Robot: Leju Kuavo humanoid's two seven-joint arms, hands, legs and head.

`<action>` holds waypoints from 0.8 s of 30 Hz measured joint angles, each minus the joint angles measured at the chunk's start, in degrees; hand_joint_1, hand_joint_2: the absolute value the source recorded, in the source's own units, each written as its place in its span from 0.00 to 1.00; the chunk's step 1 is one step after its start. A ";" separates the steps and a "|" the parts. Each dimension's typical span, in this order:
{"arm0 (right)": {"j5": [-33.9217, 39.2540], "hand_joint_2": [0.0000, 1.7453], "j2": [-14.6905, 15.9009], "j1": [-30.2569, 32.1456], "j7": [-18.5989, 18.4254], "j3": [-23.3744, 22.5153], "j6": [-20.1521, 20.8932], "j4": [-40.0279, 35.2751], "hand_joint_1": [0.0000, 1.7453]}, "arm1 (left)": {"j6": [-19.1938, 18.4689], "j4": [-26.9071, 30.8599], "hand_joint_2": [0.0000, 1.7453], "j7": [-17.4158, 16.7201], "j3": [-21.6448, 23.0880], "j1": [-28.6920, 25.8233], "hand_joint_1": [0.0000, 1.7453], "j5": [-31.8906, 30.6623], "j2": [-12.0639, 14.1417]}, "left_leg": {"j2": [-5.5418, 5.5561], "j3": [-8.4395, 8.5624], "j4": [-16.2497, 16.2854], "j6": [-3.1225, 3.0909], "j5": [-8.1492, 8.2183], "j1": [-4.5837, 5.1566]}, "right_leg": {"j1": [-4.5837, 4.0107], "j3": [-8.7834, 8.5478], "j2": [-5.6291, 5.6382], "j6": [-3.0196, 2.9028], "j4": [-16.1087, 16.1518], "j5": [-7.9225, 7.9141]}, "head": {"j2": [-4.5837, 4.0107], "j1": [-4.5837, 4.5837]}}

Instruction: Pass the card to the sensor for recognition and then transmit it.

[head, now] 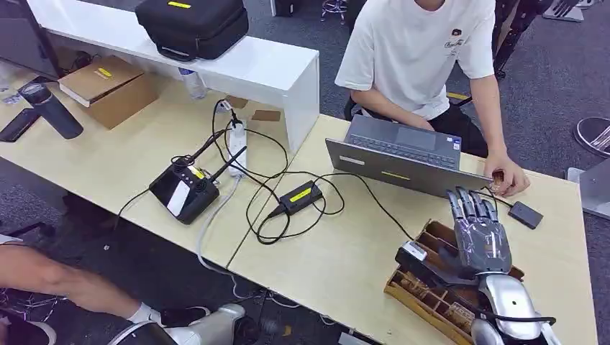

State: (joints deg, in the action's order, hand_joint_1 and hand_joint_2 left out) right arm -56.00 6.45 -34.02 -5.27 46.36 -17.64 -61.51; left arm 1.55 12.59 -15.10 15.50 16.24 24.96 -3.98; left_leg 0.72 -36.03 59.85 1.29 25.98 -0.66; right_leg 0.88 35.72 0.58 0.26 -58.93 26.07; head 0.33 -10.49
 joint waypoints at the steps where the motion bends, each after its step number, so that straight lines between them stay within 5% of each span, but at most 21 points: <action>1: -0.04 1.00 0.00 0.00 0.04 0.00 -0.02 0.02 0.00 | 0.00 0.00 1.00 -0.02 -0.02 0.00 0.00 -0.02 0.02 | 0.00 0.00 0.00 0.00 0.00 0.00 | 0.00 0.00 0.00 0.00 0.00 0.00 | 0.00 0.00; 2: -0.09 1.00 0.00 0.01 0.09 -0.02 -0.02 0.02 0.22 | 0.00 0.00 1.00 -0.04 -0.02 0.00 0.00 -0.04 0.02 | 0.00 0.00 0.00 0.00 0.00 0.00 | 0.00 0.00 0.00 0.00 0.00 0.00 | 0.02 0.00; 3: -0.13 1.00 0.00 0.02 0.13 -0.07 -0.02 0.02 1.00 | -0.02 0.00 1.00 -0.11 -0.02 0.00 0.00 -0.11 0.02 | 0.00 0.00 0.00 0.00 0.00 0.00 | 0.00 0.00 0.00 0.00 0.00 0.00 | 0.00 0.00; 24: 2.21 1.00 0.02 1.11 2.51 -1.03 3.13 0.22 1.00 | -0.11 0.00 1.00 0.04 -0.85 -0.03 0.00 -1.27 0.11 | 0.01 -0.01 0.00 0.00 0.00 0.01 | 0.00 0.00 -0.01 0.00 0.00 0.00 | 0.02 0.00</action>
State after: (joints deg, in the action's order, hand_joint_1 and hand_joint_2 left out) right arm -53.79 6.47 -32.91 -2.75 45.33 -14.51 -61.29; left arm 1.44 12.59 -15.06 14.64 16.21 23.69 -3.87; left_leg 0.73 -36.04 59.85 1.29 25.98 -0.66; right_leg 0.89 35.72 0.58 0.27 -58.92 26.07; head 0.35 -10.49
